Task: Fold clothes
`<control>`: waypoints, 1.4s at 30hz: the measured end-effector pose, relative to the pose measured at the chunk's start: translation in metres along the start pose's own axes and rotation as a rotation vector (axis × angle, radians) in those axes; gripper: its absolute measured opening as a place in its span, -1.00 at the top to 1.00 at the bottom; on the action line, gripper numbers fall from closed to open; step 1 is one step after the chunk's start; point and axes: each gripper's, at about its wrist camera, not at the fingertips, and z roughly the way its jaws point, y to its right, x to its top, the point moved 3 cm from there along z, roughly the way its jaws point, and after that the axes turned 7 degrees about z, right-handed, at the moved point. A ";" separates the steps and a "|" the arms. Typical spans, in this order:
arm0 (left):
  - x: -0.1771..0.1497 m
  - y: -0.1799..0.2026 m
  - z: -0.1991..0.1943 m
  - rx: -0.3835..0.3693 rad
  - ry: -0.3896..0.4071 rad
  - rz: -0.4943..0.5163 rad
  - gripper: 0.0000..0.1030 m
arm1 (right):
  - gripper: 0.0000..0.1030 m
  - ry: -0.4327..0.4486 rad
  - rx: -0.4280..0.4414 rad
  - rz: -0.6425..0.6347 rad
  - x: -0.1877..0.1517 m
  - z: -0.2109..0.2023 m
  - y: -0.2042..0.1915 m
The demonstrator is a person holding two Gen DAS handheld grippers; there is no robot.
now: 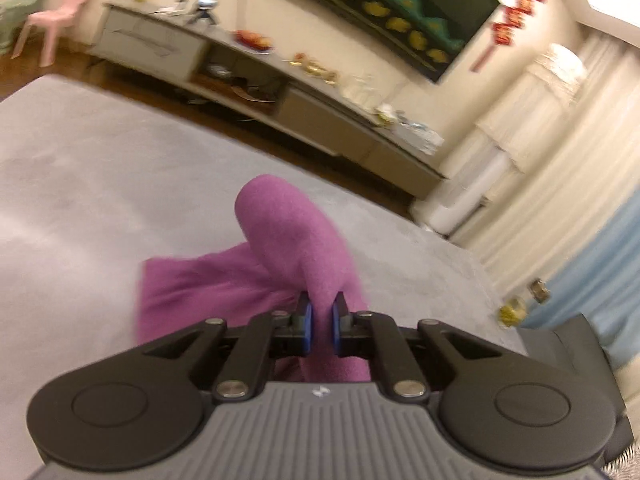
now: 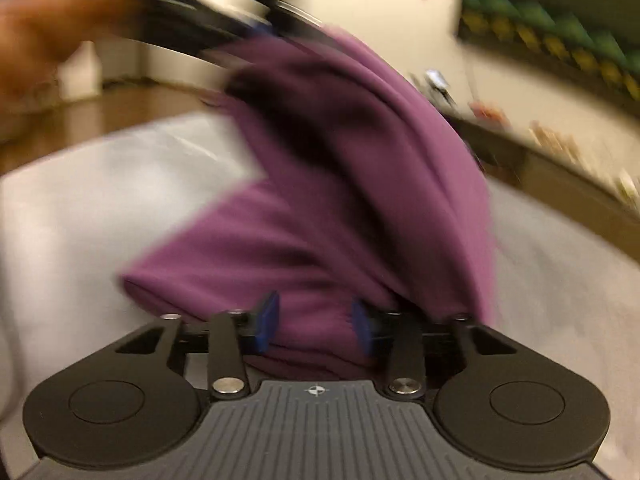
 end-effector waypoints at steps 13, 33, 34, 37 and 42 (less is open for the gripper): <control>-0.057 -0.063 0.009 0.101 -0.118 -0.116 0.83 | 0.08 -0.086 0.034 0.222 -0.025 -0.048 0.020; -0.119 -0.006 0.004 -0.117 -0.135 0.006 0.50 | -0.17 0.023 -0.247 0.336 0.006 -0.075 0.126; -0.113 -0.013 -0.002 -0.118 -0.107 -0.012 0.45 | -0.17 0.051 -0.224 0.363 0.006 -0.091 0.123; -0.102 -0.037 -0.007 -0.101 -0.061 -0.100 0.40 | -0.17 0.121 -0.098 0.396 0.007 -0.122 0.088; -0.100 -0.060 0.001 -0.033 -0.073 -0.188 0.56 | -0.08 0.029 0.040 0.300 -0.016 -0.093 0.019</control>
